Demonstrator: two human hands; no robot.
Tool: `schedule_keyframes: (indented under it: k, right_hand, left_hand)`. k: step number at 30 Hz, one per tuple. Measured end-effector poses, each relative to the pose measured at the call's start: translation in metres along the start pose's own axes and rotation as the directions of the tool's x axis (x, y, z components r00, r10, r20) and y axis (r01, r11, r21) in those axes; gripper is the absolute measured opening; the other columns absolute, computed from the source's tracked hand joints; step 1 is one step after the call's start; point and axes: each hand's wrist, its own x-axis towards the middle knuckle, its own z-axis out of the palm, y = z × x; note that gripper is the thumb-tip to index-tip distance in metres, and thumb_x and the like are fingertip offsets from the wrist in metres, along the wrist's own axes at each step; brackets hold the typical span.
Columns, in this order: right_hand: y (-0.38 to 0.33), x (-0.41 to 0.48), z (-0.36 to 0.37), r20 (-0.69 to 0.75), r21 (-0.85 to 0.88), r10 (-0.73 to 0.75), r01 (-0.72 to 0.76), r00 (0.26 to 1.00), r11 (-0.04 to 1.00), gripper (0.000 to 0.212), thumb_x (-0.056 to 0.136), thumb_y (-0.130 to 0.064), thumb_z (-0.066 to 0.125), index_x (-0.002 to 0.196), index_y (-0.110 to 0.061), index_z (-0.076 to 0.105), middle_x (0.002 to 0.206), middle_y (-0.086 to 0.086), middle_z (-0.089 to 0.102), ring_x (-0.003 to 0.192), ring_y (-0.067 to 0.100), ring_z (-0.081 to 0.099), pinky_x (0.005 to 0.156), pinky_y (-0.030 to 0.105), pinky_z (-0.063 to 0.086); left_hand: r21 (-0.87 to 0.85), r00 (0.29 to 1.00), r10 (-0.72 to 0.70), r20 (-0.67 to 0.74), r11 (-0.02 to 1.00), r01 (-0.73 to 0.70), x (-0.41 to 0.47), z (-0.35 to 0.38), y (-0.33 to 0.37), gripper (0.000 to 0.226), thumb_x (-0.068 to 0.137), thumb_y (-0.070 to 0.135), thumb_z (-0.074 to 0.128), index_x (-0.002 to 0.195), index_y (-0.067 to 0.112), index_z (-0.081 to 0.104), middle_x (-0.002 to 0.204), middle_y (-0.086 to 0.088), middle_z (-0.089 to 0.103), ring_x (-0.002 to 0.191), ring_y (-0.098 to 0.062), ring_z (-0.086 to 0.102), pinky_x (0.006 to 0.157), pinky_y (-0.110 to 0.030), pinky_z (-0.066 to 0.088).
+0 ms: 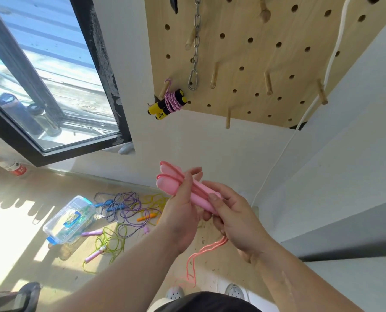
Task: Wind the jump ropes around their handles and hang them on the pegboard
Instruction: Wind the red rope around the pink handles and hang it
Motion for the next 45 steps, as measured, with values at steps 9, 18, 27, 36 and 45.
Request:
schedule_keyframes:
  k: [9,18,27,36,45]
  right_hand:
    - [0.001,0.012,-0.036,-0.077,-0.460,-0.113,0.065,0.991,0.886,0.021,0.104,-0.025,0.051,0.114,-0.035,0.066,0.065,-0.014,0.059,0.061,0.000,0.052,0.059,0.012,0.040]
    - [-0.026,0.017,-0.041,0.220,-0.584,-0.124,0.233,0.968,0.778,0.019,0.101,-0.028,0.059,0.117,-0.038,0.062,0.101,-0.021,0.069,0.094,0.001,0.064,0.078,0.016,0.048]
    - [-0.019,0.023,-0.047,0.180,-0.636,-0.172,0.248,0.968,0.731,0.013,0.103,-0.036,0.052,0.114,-0.039,0.058,0.089,-0.008,0.070,0.078,0.012,0.063,0.072,0.037,0.051]
    - [-0.014,0.026,-0.046,0.061,-0.519,-0.209,0.210,0.976,0.829,0.018,0.104,-0.023,0.051,0.112,-0.030,0.065,0.074,-0.016,0.064,0.070,0.005,0.060,0.061,0.014,0.043]
    - [-0.024,0.025,-0.056,0.223,-0.842,0.077,0.153,0.972,0.517,0.076,0.101,-0.046,0.049,0.159,-0.040,0.000,0.081,-0.021,0.047,0.072,0.000,0.047,0.069,0.019,0.037]
  left_hand:
    - [0.586,0.960,0.238,-0.145,0.803,-0.110,0.004,-0.031,0.006,0.088,0.064,0.061,0.083,0.139,0.031,0.048,0.134,0.005,0.058,0.115,-0.007,0.059,0.101,-0.034,0.048]
    - [0.814,0.882,0.001,0.471,-0.385,-0.435,0.028,-0.020,0.037,0.020,0.082,0.036,0.061,0.095,0.028,0.048,0.084,0.010,0.045,0.091,-0.020,0.053,0.070,-0.032,0.038]
    - [0.886,0.926,0.084,0.369,-0.333,-0.323,0.035,-0.019,0.029,0.025,0.073,0.040,0.064,0.075,0.027,0.043,0.075,0.009,0.048,0.072,-0.017,0.052,0.060,-0.030,0.038]
    - [0.855,0.890,0.047,0.453,-0.304,-0.420,0.040,-0.011,0.032,0.019,0.086,0.023,0.055,0.101,0.025,0.044,0.089,0.009,0.048,0.082,-0.020,0.048,0.068,-0.034,0.040]
    - [0.814,0.911,0.000,0.413,-0.449,-0.369,0.044,-0.023,0.029,0.016,0.091,0.022,0.051,0.094,0.024,0.035,0.082,0.007,0.039,0.082,-0.022,0.045,0.068,-0.033,0.037]
